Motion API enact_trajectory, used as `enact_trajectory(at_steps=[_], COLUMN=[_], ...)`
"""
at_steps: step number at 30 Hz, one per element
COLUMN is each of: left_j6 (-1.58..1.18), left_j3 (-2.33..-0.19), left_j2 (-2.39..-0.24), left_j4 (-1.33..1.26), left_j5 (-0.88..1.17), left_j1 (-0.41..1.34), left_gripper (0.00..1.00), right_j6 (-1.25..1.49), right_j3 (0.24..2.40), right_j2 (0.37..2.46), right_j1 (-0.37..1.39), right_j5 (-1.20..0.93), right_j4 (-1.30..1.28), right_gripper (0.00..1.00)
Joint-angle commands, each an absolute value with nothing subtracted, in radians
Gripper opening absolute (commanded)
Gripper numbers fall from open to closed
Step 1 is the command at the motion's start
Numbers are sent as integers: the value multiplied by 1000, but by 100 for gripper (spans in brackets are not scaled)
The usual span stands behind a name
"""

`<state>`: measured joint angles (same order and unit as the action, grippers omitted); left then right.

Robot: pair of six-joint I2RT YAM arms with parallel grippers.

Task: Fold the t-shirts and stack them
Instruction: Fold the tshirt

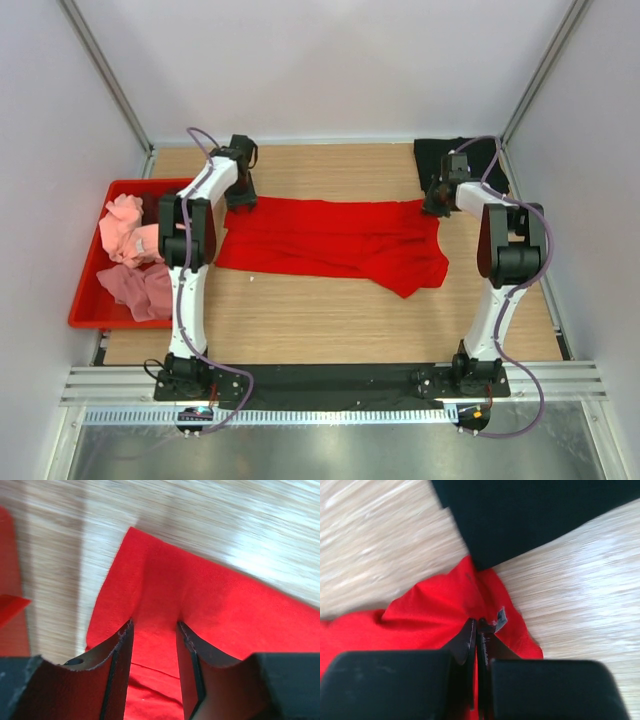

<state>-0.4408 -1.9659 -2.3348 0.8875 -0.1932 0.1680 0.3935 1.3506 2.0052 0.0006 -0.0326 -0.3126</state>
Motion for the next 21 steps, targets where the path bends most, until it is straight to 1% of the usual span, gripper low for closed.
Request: enact_trajectory(at_steps=[1,2,6,9,13,15,16,19,21], left_j6=[-474,-482,-492,-495,-485,-480,-477,-476,-468], left_j3=[-1980,-1977,-1967,-1967,-1967,-1965,-1967,-1965,-1912], left_j2=[-2358,-2358,-2353,-2349,-2310,-2260,-2238,-2154,-2074], left_j4=[923,926,928,924,894,877,877,877,847], left_j5=[-299,-307,-328,-305,-204,-146,-128,-55,-6], left_j1=[156,152,149,149,150,152,152,155,175], left_gripper=[41,41,41,41,42,45,45,48,49], right_j6=[406,413,436,460,462,453,448,445,449], right_j3=[1373,1365,1322,1293,1308,1344,1354,1422,1428], right_j2=[2020,2016,1974,1945,1922,1901,1876,1845,1801], right_j1=[-29,-31,-34,-34,-34,-34,-34,-34,-34], right_j5=[89,135,189,174,108,103,88,98,57], right_j4=[-290,-304,-278,-246,-251,-310,-330,-484,-570], right_gripper=[1,1,1,7,22,26,35,46,52])
